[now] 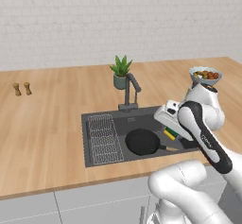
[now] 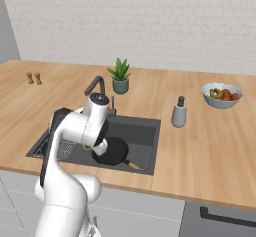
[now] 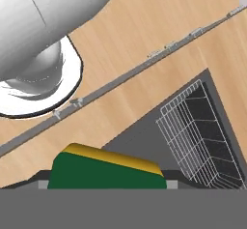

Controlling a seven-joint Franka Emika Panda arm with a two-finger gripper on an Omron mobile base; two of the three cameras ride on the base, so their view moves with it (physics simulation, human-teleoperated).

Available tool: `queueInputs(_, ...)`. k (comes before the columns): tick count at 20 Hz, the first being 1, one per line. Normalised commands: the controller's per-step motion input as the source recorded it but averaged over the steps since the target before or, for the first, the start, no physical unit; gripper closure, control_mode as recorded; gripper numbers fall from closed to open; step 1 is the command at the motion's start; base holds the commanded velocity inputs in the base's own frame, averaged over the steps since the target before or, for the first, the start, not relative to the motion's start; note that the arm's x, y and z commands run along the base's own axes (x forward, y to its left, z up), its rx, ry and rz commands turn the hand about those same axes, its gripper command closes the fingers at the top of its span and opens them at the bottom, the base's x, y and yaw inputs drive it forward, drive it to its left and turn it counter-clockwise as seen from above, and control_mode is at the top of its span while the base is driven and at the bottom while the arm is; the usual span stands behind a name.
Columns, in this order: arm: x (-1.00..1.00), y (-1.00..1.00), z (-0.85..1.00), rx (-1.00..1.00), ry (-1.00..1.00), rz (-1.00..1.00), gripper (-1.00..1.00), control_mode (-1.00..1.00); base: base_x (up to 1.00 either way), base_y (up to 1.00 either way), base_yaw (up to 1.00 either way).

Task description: Pick the pan and sponge and place them into the sink. Then turn on the water.

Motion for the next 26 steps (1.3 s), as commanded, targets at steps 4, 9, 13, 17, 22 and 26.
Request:
queueInputs(4, 0.44, -0.54, -0.04, 0.12, 0.08, 0.26, 1.0, -1.0, 0.0, 0.0, 0.0)
queueInputs(9, 0.62, -0.37, -0.04, 0.13, 0.05, 0.24, 1.0, -1.0, 0.0, 0.0, 0.0)
queueInputs(13, 0.76, -0.15, -0.09, 0.09, 0.1, 0.18, 1.0, -1.0, 0.0, 0.0, 0.0)
queueInputs(17, 0.78, -0.01, -0.14, 0.04, 0.16, 0.13, 1.0, -1.0, 0.0, 0.0, 0.0)
queueInputs(22, 0.55, 0.0, -0.33, 0.0, 0.11, 0.05, 1.0, -1.0, 0.0, 0.0, 0.0)
queueInputs(26, 0.13, 0.0, -0.64, 0.0, 0.01, 0.07, 1.0, -1.0, 0.0, 0.0, 0.0)
